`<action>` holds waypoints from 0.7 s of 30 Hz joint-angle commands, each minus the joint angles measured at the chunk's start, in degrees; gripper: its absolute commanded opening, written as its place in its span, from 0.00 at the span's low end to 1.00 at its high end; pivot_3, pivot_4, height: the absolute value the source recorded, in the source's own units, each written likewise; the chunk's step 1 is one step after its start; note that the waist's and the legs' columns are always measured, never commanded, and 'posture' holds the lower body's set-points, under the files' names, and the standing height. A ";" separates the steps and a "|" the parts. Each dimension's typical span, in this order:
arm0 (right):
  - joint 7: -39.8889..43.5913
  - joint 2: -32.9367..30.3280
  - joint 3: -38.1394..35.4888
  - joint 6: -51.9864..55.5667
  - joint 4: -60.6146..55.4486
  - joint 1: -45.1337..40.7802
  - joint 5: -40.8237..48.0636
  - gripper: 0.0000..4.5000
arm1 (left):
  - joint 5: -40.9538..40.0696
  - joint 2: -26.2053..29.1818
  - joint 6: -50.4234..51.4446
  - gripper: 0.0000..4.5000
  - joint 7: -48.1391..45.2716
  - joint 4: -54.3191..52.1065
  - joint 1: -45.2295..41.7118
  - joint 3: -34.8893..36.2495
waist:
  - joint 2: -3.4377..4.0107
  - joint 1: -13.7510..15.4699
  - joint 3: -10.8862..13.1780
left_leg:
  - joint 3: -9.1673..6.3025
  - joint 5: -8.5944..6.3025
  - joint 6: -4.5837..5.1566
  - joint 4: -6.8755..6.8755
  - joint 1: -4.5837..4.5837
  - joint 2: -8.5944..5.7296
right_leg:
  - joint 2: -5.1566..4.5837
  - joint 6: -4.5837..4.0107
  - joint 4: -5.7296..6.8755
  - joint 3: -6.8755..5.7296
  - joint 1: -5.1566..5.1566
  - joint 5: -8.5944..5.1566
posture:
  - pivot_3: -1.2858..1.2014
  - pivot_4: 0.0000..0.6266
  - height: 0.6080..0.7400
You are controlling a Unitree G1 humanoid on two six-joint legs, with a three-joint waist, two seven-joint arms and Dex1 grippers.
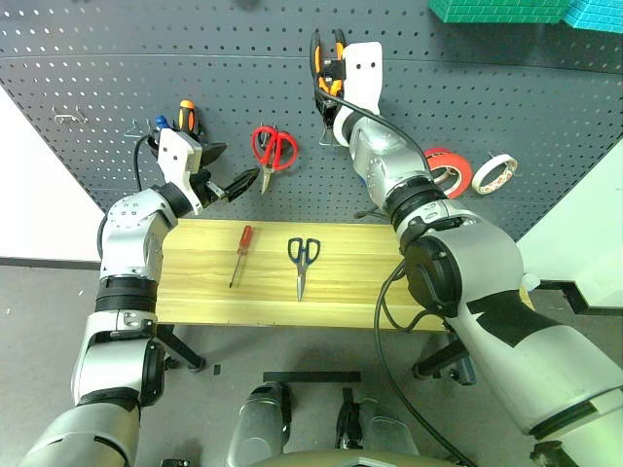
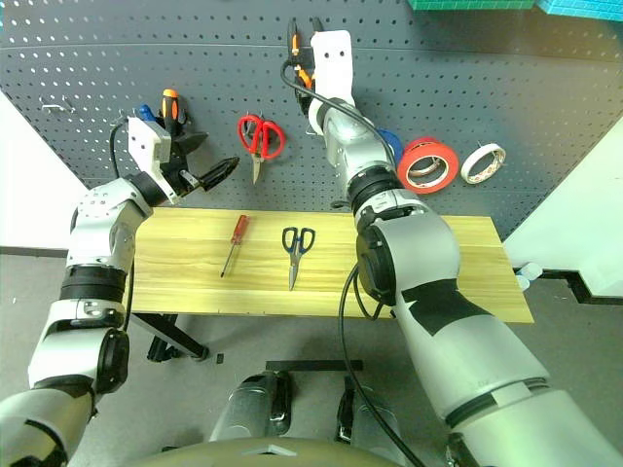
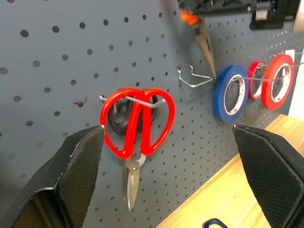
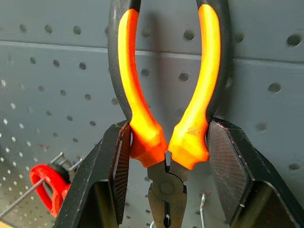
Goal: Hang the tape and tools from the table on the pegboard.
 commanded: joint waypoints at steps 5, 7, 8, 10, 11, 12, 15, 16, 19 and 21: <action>2.24 -1.21 -2.47 0.72 -1.44 -4.30 0.94 0.46 | -1.79 -0.53 1.90 1.00 0.88 -4.76 1.09 0.50 | 0.00 0.84 -0.01 | 0.00 0.00 0.00 0.02 0.01 0.01 | 0.01 -0.02 0.00 0.01 0.01 0.02 | 0.67 0.01 0.94; 2.53 -1.05 -2.17 1.06 -1.47 -3.94 0.43 0.46 | -2.22 -0.64 3.70 1.00 0.29 -5.75 1.58 0.00 | -0.01 0.86 -0.02 | 0.00 0.00 0.00 0.02 0.00 0.01 | 0.01 0.00 0.00 0.00 0.02 0.03 | 0.66 0.01 0.94; 2.60 -0.96 -2.06 1.12 -1.47 -3.73 0.25 0.46 | -2.58 -0.82 4.17 1.00 -0.02 -6.19 1.74 0.10 | -0.01 0.89 -0.02 | -0.01 0.00 0.00 0.03 0.00 0.01 | 0.01 0.00 -0.01 0.00 0.02 0.03 | 0.66 0.01 0.94; 2.69 -0.83 -2.04 1.27 -1.48 -3.39 0.16 0.46 | -2.65 -0.64 4.43 1.00 -0.93 -6.63 1.83 -0.06 | -0.01 0.88 -0.02 | -0.03 0.00 0.00 0.04 0.00 0.01 | 0.01 0.00 -0.01 -0.01 0.03 0.04 | 0.66 0.01 0.94; 2.68 -0.79 -2.10 1.37 -1.49 -3.27 0.20 0.46 | -2.72 -0.57 4.50 1.00 -1.21 -6.67 1.83 -0.01 | -0.02 0.88 -0.02 | -0.03 0.00 0.00 0.05 -0.01 0.01 | 0.01 0.00 0.00 -0.01 0.03 0.04 | 0.66 0.01 0.94; 2.71 -0.73 -2.23 1.47 -1.49 -3.21 0.30 0.46 | -2.97 -0.59 4.84 1.00 -1.29 -6.65 1.80 0.20 | -0.02 0.87 -0.02 | -0.03 0.00 0.00 0.05 -0.01 0.01 | 0.01 0.00 -0.01 -0.01 0.03 0.04 | 0.66 0.01 0.94; 2.85 -0.65 -2.39 1.55 -1.54 -3.09 0.38 0.46 | -2.92 -0.53 5.27 1.00 -0.62 -6.27 1.57 0.67 | -0.02 0.85 -0.02 | -0.10 -0.02 -0.01 0.04 -0.01 0.01 | 0.02 0.00 -0.03 -0.04 0.04 0.03 | 0.66 0.02 0.94; 2.87 -0.62 -2.48 1.53 -1.55 -3.04 0.43 0.46 | -2.66 -0.34 5.12 1.00 -0.70 -6.16 1.63 0.50 | -0.01 0.86 -0.02 | -0.29 -0.03 -0.01 0.04 0.01 0.01 | 0.01 0.00 -0.04 -0.06 0.06 0.02 | 0.66 0.02 0.94; 2.92 -0.73 -2.69 1.45 -1.56 -2.82 0.47 0.46 | -2.49 -0.30 4.58 1.00 -0.80 -6.36 2.09 0.42 | 0.03 0.89 0.01 | -0.56 -0.06 0.08 -0.22 0.36 -0.05 | -0.22 -0.10 -0.24 -0.19 0.53 -0.28 | 0.66 0.02 0.94; 2.87 -0.85 -2.88 1.36 -1.58 -2.73 0.47 0.46 | -2.39 -0.28 4.53 1.00 -0.74 -6.49 2.25 0.38 | 0.05 0.93 0.02 | -0.67 -0.11 0.13 -0.67 1.30 -0.08 | -0.47 -0.37 -0.56 -0.34 1.46 -0.55 | 0.66 0.02 0.94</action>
